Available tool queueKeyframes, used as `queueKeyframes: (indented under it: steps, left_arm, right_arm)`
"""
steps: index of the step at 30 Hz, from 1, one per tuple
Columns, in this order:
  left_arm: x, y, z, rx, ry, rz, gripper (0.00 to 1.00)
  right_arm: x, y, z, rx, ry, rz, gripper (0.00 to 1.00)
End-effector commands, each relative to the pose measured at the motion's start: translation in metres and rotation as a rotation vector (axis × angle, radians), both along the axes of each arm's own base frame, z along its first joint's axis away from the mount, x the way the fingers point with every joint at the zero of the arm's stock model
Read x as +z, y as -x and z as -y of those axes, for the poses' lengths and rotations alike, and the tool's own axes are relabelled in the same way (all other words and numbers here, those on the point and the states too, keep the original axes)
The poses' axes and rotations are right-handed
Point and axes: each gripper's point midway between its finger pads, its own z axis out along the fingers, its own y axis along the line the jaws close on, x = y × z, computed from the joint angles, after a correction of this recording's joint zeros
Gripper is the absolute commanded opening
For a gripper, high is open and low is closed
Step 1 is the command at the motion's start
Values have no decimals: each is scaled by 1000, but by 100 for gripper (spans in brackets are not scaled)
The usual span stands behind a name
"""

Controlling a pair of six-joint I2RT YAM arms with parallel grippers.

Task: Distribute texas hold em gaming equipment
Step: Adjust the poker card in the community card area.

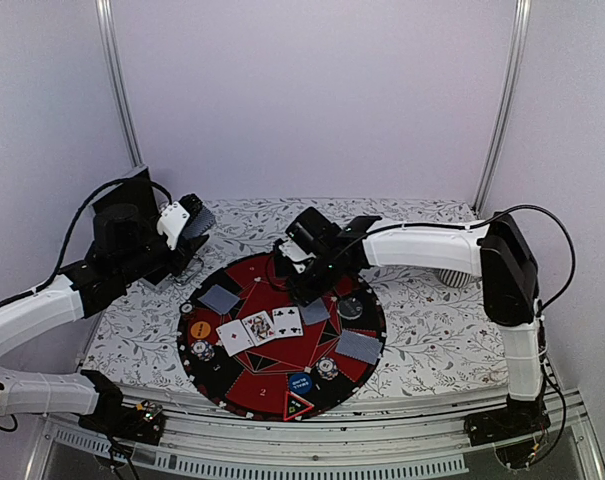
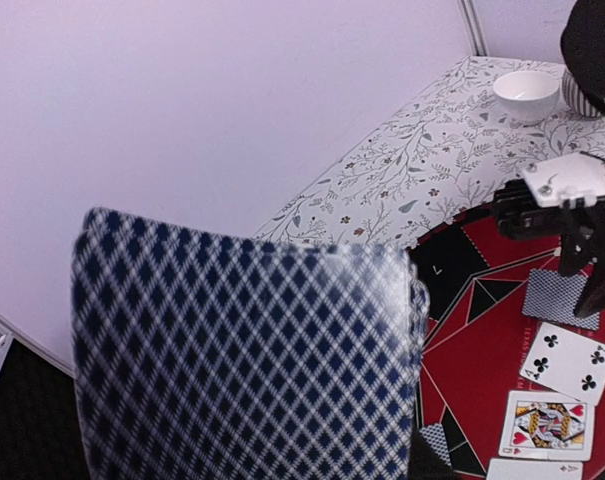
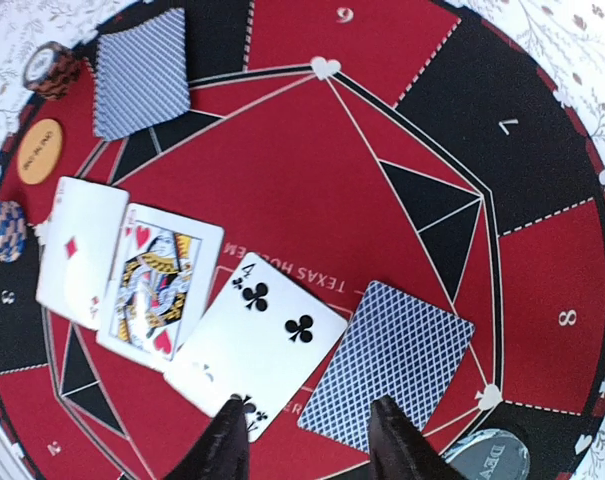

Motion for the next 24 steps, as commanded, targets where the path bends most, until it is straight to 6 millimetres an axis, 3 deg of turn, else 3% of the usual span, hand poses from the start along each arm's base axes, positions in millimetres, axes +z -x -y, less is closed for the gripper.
queueKeyframes:
  steps: [1,5,11,16,24]
  left_arm:
    - [8,-2,-1,-1,15,22,43]
    - [9,-2,0,-2,17,22,42]
    - [8,-2,0,-2,17,21,42]
    - [9,-2,-1,-1,15,23,42]
    - [8,-3,-2,5,11,23,43]
  right_arm:
    - [10,32,2,31,-66,-95,36]
    - [-10,62,3,50,-67,-199,21]
    - [-36,94,-9,102,-82,-325,7]
    - [-56,94,-8,88,-42,-337,4]
    - [-80,74,17,16,70,-301,4]
